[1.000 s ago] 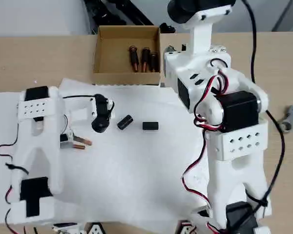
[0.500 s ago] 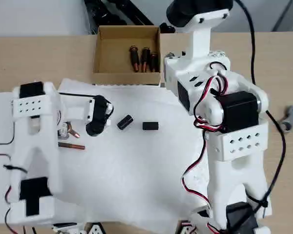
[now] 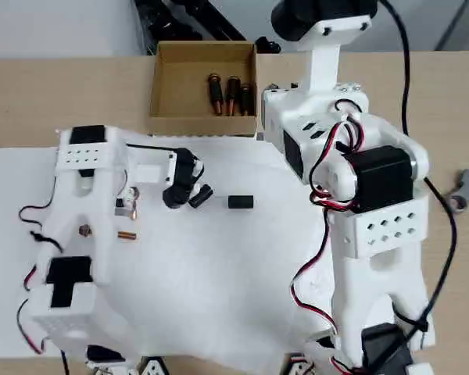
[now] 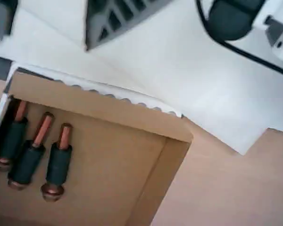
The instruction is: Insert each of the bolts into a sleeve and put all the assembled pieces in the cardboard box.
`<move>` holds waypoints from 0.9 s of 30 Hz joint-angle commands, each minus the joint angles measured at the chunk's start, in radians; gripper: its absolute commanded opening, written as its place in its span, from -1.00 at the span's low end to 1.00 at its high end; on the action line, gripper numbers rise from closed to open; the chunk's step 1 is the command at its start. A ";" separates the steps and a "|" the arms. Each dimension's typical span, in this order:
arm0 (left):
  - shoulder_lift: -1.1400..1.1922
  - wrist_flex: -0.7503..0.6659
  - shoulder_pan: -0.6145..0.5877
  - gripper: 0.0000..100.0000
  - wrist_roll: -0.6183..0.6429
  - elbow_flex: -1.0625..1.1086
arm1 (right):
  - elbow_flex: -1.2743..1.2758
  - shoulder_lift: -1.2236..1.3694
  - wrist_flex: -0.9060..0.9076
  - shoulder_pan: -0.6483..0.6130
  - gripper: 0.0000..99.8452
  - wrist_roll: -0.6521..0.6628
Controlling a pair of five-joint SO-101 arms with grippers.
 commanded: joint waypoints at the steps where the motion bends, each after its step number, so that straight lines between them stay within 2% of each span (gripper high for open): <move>1: -0.008 -0.137 0.006 -0.79 0.029 -0.027 | -0.041 -0.025 0.005 0.005 -0.81 -0.009; 13: -0.011 -0.129 0.015 -0.61 0.215 -0.088 | -0.040 -0.027 0.007 0.005 -0.81 -0.009; 16: -0.012 -0.129 0.015 -0.61 0.318 -0.088 | -0.040 -0.031 0.007 0.005 -0.81 -0.009; 21: -0.006 -0.041 0.035 -0.62 0.595 -0.088 | -0.040 -0.033 0.028 0.005 -0.81 -0.012; 27: -0.009 -0.049 0.040 -0.62 0.784 -0.081 | -0.040 -0.030 0.150 0.005 -0.81 -0.015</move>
